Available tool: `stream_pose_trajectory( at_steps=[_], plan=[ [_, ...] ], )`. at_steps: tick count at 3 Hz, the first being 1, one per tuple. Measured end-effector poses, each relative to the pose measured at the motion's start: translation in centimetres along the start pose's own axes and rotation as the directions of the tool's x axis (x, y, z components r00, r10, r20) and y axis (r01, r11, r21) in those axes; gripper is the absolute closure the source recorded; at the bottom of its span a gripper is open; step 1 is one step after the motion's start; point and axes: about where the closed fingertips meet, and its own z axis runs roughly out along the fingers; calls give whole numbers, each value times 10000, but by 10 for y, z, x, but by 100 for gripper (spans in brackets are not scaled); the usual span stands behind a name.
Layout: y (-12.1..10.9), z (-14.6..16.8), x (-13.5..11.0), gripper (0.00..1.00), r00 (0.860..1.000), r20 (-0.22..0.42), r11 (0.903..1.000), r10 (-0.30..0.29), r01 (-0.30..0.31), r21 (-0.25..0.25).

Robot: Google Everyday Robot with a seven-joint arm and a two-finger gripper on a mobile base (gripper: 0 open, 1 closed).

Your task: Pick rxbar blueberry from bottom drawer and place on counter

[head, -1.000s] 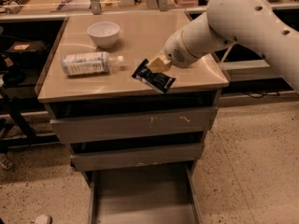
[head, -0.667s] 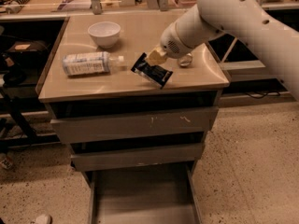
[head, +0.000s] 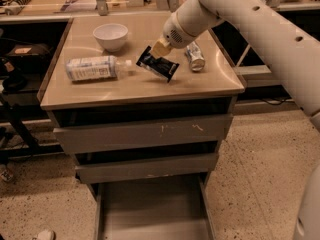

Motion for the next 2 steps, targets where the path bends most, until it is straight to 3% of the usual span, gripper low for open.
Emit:
stream_pose_trajectory(
  at_steps=[1, 2],
  plan=[
    [-11, 15, -4, 100, 9998, -169, 9999, -101, 102, 33],
    [-11, 15, -5, 81, 9998, -159, 9999, -106, 107, 33]
  ],
)
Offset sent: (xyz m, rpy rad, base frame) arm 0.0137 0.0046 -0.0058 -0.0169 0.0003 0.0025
